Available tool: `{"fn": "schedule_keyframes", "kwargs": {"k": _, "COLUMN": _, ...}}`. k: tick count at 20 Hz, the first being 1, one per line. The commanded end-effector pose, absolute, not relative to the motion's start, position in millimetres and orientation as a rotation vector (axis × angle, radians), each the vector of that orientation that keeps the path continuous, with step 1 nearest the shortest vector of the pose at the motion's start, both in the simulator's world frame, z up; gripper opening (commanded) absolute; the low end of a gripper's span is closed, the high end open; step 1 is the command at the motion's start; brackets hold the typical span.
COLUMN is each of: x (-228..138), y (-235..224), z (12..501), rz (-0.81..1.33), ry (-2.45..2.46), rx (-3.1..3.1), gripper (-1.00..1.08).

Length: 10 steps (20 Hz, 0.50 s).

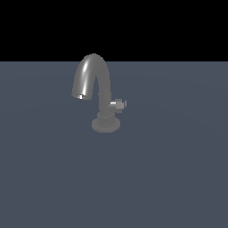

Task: Turn on the faucet by rotating a designated handle.

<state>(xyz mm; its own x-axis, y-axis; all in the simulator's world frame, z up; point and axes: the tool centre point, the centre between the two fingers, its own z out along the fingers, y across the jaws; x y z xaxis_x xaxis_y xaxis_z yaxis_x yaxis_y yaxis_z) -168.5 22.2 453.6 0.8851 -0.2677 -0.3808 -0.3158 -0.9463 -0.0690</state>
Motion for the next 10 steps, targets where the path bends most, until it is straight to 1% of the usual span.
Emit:
{"fn": "schedule_keyframes", "kwargs": {"k": 1, "x": -155.0, "y": 23.8, "z": 450.3, "rz": 0.623, "ry": 0.516, "rx": -2.877, "gripper": -1.0}}
{"fn": "schedule_keyframes", "kwargs": {"k": 10, "x": -106.5, "y": 24.9, "z": 432.9, "rz": 0.83, "ry": 0.729, "rx": -2.683, "gripper": -1.0}}
